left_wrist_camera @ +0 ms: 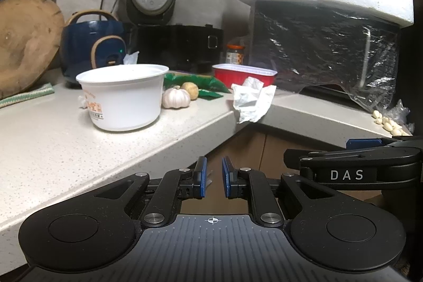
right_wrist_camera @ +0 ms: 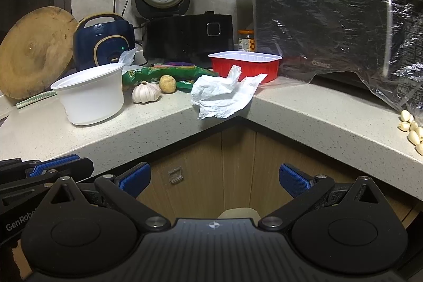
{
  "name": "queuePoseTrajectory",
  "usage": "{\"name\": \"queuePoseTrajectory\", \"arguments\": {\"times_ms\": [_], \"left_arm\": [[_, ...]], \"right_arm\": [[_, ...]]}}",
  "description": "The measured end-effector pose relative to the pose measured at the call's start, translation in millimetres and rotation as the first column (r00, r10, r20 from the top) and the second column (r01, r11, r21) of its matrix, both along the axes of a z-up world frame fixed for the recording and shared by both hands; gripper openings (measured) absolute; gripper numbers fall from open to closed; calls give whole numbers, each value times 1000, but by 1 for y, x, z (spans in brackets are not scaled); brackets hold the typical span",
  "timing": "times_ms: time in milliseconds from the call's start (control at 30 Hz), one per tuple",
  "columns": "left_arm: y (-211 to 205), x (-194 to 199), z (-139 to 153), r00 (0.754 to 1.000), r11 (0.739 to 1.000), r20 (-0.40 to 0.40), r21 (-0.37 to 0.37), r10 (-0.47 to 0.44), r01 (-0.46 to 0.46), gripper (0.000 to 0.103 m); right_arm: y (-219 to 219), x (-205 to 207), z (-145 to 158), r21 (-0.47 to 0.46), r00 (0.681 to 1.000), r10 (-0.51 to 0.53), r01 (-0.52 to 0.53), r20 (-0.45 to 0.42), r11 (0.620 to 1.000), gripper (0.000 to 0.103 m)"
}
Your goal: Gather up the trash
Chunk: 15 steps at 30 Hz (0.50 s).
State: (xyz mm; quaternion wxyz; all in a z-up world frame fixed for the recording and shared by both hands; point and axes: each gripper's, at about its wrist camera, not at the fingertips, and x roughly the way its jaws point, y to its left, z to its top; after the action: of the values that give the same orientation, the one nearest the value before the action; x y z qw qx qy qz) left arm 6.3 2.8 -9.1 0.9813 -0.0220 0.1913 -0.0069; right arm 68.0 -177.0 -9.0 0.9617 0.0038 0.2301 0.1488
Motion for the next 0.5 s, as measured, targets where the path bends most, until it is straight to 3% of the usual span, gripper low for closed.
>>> {"name": "queuePoseTrajectory", "arguments": {"times_ms": [500], "left_arm": [[-2, -2, 1, 1000, 1000, 2, -2, -4, 4, 16]], "right_arm": [[-2, -2, -2, 2, 1000, -1, 1, -3, 1000, 103]]}}
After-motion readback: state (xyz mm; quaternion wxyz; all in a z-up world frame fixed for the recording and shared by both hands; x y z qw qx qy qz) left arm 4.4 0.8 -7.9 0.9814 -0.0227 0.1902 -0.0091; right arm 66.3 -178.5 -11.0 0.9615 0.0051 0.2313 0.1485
